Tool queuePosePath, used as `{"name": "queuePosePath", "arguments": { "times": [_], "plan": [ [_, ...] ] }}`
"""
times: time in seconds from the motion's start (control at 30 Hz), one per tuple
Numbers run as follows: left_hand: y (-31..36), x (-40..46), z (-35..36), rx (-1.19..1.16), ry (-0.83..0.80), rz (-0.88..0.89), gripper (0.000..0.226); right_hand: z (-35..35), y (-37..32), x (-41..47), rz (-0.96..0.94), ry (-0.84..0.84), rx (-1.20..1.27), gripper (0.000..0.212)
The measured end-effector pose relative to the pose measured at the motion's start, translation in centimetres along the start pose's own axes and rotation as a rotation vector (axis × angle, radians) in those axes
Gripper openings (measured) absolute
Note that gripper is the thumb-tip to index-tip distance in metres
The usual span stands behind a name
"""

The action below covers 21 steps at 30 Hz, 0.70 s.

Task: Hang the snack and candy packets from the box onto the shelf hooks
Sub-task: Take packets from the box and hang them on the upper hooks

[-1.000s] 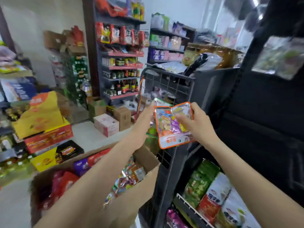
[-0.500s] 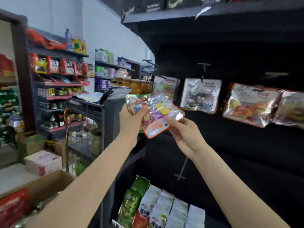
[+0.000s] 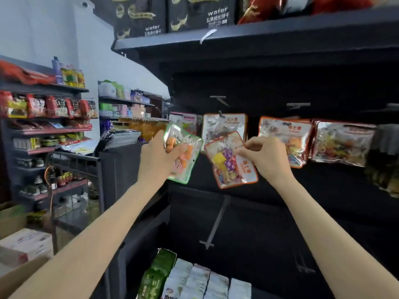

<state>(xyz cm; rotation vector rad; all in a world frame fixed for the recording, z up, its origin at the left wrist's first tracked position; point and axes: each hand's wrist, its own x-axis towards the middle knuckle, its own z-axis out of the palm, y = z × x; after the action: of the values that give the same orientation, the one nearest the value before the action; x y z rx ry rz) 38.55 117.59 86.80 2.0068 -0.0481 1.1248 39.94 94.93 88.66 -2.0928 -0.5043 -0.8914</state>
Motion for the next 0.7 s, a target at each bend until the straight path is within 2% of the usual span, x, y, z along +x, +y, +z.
{"name": "queuePosePath", "arguments": {
  "times": [0.1,0.17,0.27,0.37,0.47,0.6,0.7],
  "plan": [
    [2.5,-0.9,1.0,0.215,0.0,0.169,0.049,-1.9,-0.2,0.5,-0.131,-0.031,-0.164,0.011],
    [4.0,-1.4,2.1,0.443,-0.011,0.378,0.06,-2.5,-0.4,0.5,-0.246,-0.029,-0.33,0.017],
    [6.0,-1.5,3.9,0.626,-0.172,0.605,0.074,-3.1,-0.6,0.5,-0.438,0.024,-0.575,0.019],
    [6.7,-0.3,5.4,0.558,-0.274,0.649,0.057,-3.8,-0.3,0.5,-0.508,0.073,-0.704,0.012],
    [7.6,0.1,6.3,0.512,-0.335,0.686,0.033,-4.7,0.3,0.4,-0.556,0.144,-0.69,0.005],
    [8.8,0.6,7.7,0.494,-0.363,0.67,0.03,-5.9,1.6,0.5,-0.512,0.171,-0.594,0.007],
    [9.1,1.5,8.6,0.425,-0.4,0.615,0.029,-7.4,2.1,1.0,-0.38,0.193,-0.382,0.007]
  ]
}}
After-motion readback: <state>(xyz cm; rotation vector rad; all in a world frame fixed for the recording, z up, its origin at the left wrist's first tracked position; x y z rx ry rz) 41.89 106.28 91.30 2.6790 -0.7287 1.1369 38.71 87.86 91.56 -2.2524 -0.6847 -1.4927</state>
